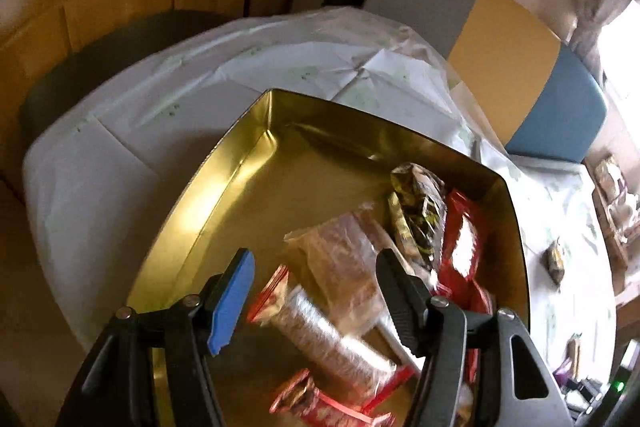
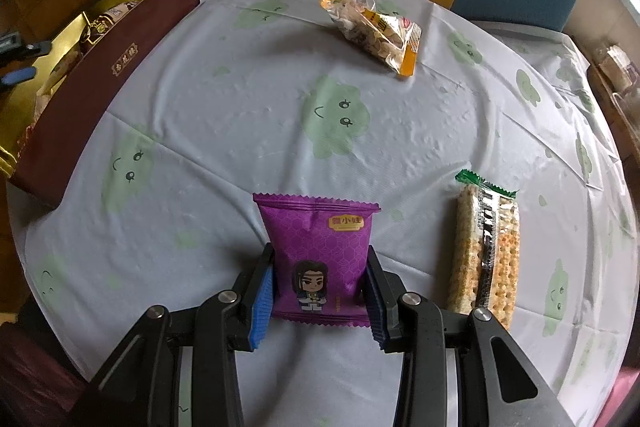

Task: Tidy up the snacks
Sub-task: 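Drop the clear pastry bag into the gold tray with the left tool, then carry the purple packet into the gold tray and open the right tool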

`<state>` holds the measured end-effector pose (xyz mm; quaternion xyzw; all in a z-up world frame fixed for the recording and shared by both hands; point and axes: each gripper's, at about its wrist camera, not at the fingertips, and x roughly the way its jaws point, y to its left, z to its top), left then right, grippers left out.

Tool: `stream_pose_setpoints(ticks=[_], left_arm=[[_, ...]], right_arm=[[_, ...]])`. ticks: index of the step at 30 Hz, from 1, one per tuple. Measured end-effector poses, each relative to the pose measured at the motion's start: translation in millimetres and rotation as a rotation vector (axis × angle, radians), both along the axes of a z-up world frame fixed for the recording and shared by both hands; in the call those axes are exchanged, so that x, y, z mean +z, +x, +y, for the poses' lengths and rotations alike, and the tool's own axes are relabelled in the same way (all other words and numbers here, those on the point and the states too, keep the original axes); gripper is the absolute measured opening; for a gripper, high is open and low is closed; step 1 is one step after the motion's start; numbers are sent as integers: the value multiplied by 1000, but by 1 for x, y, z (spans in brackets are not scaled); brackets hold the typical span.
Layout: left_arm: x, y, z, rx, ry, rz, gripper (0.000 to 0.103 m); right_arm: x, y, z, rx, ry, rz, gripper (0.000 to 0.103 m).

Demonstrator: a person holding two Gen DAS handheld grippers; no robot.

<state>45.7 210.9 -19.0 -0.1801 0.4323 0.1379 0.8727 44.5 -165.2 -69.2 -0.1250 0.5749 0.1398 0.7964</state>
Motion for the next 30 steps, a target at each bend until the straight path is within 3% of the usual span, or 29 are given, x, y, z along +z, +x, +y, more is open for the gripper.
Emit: stream_pose_setpoints(ticks=[5,15,23,30], left_arm=[[7,-18,-18,-63,79,-8,64],[21,-40,-40,-132,117,-44,64],[20,-47,-43,-140,100,-47,64],[20,-53,-27,-84,83,-61,64]], right_arm=[[1,-2,2,2,-8,-7,40],[9,0,8,-11,-26,12,39],[49,-5,35,16,125,-50,39],[92,4,97,128,370,-69,39]])
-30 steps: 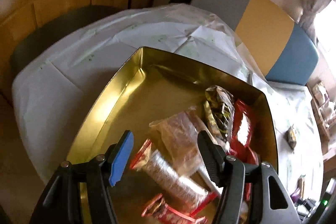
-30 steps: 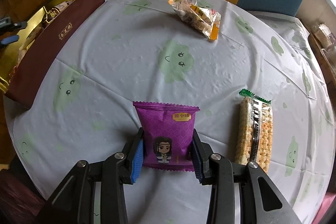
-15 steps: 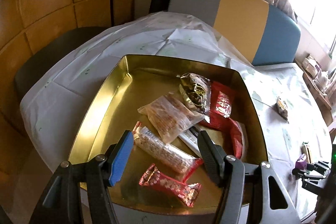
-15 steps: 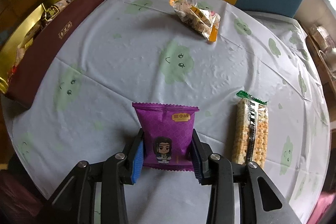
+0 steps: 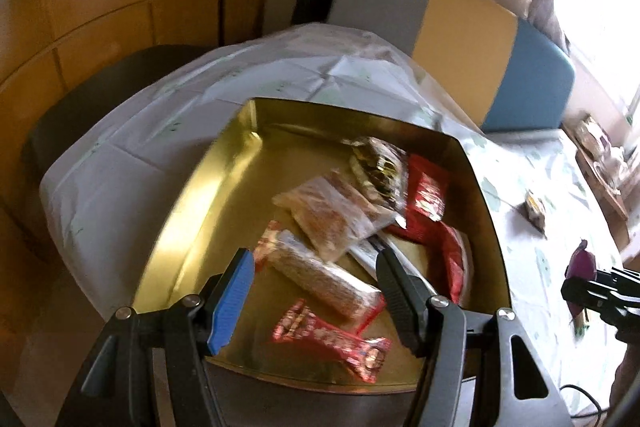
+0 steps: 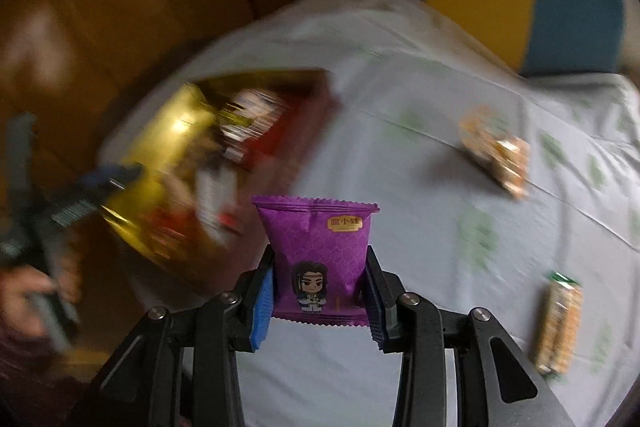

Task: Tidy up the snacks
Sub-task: 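Carry the purple packet into the gold tray and open the right tool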

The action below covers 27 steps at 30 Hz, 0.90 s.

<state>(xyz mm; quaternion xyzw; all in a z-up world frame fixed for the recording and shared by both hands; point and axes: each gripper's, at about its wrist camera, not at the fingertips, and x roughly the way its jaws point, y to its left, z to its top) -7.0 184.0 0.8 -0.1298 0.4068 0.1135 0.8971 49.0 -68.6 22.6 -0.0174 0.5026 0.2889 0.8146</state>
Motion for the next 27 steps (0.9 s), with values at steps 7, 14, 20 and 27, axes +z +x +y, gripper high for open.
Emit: stream_pose_setpoints(ticks=[7,14,20,27], left_arm=[[-3,-9,25,62,-20,1,64],[-11,-15,29,59,-25,21,64],[-13,-12,22,46,-27,19,64],[-13,-10,13,34,-16,25,64]], right_arm=[[9,-14,91,198,85,-3,41],[-42,-18,128,251,-10,109,46],[-18,-26,94,168,79,53,66],[17,-2,4,-38,-65,-62,66]])
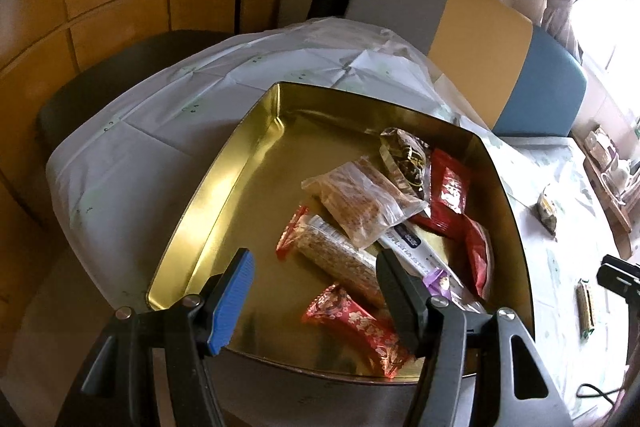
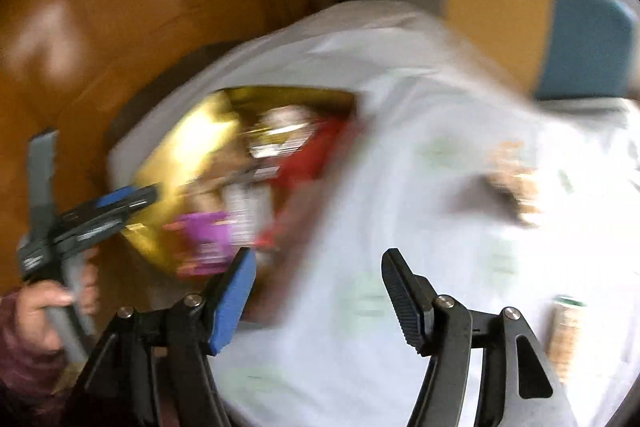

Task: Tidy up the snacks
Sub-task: 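Carry the purple packet into the gold tray and open the right tool, then move both tools back toward the green-topped cracker packet on the cloth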

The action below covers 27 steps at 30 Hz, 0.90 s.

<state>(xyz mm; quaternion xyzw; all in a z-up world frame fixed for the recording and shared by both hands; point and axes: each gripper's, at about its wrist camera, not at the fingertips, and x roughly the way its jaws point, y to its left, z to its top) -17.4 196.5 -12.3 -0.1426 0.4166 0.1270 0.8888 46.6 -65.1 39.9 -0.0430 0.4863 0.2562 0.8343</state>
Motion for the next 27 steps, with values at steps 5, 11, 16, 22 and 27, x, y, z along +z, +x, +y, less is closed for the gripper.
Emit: stream_pose_setpoints(ticks=[5,11,16,22,27], left_arm=[[6,-1,-8,-20,29,-11,64],[9,-2,-17,-42,37,-9,64],[13,-3,-29,-78,57,-11,64],[12,-3,-44,-119,70,-4,64],[13,-2,-54,-147,81,1,64]], right_arm=[[-8,15,-65,-129,-75,17,67],[-24,19,-127,-260,-120,53,67],[-41,16,-158,-345,-98,92,67],[-56,12,-178,-408,-85,140,67],[-49,24,-186,-379,-128,117,76]])
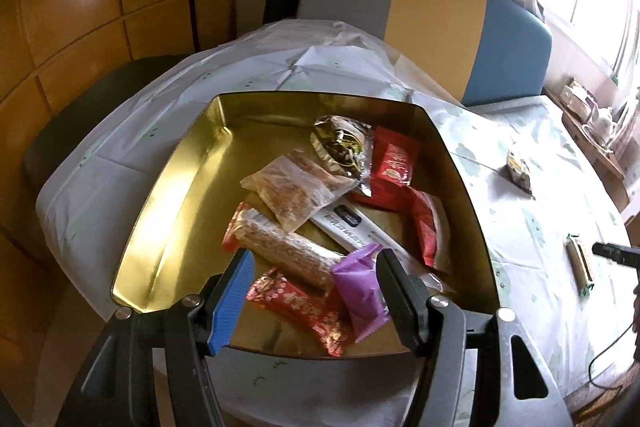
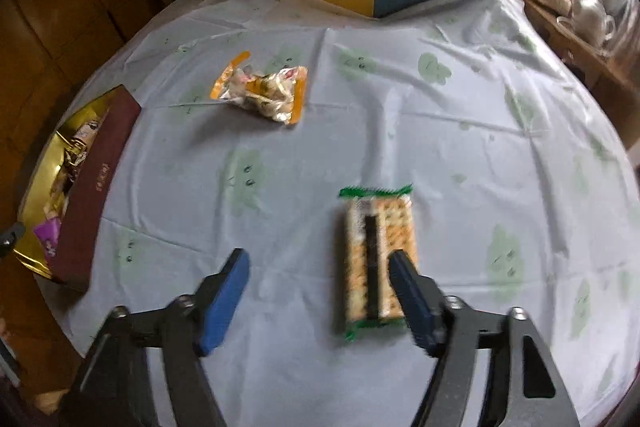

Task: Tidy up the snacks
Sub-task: 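Move both tools back toward the green-topped cracker packet on the cloth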

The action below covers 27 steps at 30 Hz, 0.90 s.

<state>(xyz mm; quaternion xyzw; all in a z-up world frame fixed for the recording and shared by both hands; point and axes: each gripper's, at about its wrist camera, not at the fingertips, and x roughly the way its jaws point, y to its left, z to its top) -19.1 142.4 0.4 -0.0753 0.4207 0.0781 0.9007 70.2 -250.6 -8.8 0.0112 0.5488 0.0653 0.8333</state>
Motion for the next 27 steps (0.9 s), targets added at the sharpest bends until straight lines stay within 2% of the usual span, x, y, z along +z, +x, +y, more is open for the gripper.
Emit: stream_pose_setpoints(ticks=[3,5,7,10,13,21,27], left_arm=[[0,1,-6,-17,1,6,64],[1,1,-12,-33,4,8,64],[2,1,-19,-51,14,8,64],[3,3,-30,-82,19,10,64],[3,5,-43,-113,30,15,64],[4,11,-76,-198,54,28,64],[4,16,-102,-269,69,40,64]], right_arm=[[2,8,-16,-26,-26,-16,77],[1,8,-35,-98,-11,-47,77],[-8,11,-56,-221,-24,5,76],[-6,10,-75,-305,-15,-5,77],[-8,11,-79,-326,-14,15,77],[-9,11,-68,-285,-18,20,79],[-9,13,-63,-263,-71,14,81]])
